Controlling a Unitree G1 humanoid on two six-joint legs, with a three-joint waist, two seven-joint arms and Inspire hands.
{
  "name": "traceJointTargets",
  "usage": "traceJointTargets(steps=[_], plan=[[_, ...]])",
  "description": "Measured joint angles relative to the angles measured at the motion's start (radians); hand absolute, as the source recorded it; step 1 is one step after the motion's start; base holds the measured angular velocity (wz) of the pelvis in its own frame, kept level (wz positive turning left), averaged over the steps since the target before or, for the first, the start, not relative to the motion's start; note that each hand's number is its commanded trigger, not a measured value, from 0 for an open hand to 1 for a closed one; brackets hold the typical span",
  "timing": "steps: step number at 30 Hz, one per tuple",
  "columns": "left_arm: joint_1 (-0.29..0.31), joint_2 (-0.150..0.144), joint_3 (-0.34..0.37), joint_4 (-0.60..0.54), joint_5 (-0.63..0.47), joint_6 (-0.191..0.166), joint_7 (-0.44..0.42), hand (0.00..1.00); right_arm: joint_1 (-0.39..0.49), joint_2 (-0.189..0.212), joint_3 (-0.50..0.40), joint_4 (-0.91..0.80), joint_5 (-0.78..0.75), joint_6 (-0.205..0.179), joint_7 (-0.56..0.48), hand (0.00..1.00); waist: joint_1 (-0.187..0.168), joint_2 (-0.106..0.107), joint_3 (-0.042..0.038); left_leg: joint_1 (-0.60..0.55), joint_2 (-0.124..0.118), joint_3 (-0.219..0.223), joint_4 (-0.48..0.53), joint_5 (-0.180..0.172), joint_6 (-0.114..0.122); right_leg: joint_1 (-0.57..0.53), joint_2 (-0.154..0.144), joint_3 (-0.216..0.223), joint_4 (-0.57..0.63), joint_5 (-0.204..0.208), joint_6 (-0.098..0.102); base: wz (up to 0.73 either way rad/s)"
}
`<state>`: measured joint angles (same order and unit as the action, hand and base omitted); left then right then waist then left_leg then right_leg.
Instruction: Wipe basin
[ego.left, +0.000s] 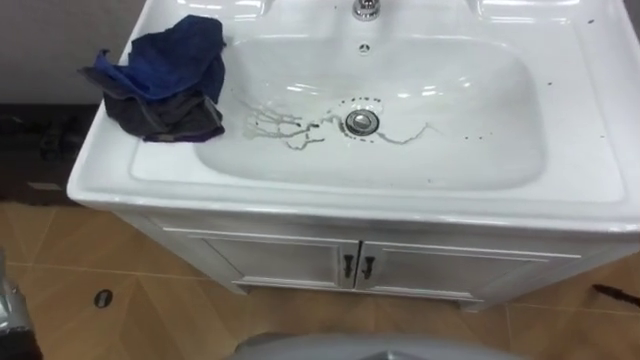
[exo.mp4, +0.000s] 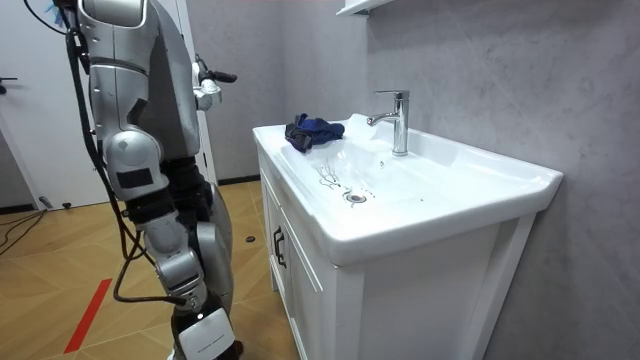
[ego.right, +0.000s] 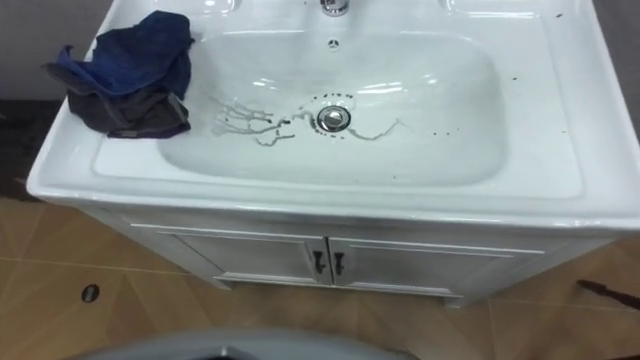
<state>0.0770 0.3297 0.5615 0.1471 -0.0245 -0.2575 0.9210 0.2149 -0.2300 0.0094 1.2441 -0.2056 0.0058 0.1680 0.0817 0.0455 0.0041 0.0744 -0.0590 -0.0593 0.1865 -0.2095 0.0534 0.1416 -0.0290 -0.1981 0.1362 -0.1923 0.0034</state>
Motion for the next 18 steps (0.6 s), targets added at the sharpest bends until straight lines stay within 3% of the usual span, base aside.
traceJointTargets(steps=[9, 18], plan=[[-0.001, -0.001, -0.124, -0.035, 0.157, 0.009, -0.071, 0.0, -0.029, 0.003, 0.002, 0.044, -0.007, 0.006, 0.022, 0.0, -0.073, -0.005, 0.0024, 0.008, 0.011, 0.01, -0.014, 0.0, 0.0, -0.006, 0.004, 0.01, -0.001, 0.0, 0.0, -0.05], [-0.013, -0.001, -0.23, -0.077, 0.221, 0.012, -0.158, 0.0, -0.039, 0.003, 0.03, 0.052, -0.04, 0.01, 0.064, 0.0, -0.094, -0.011, 0.0075, 0.01, 0.013, 0.033, -0.022, 0.0, 0.0, -0.009, 0.004, 0.035, 0.0, 0.001, -0.001, -0.1]])
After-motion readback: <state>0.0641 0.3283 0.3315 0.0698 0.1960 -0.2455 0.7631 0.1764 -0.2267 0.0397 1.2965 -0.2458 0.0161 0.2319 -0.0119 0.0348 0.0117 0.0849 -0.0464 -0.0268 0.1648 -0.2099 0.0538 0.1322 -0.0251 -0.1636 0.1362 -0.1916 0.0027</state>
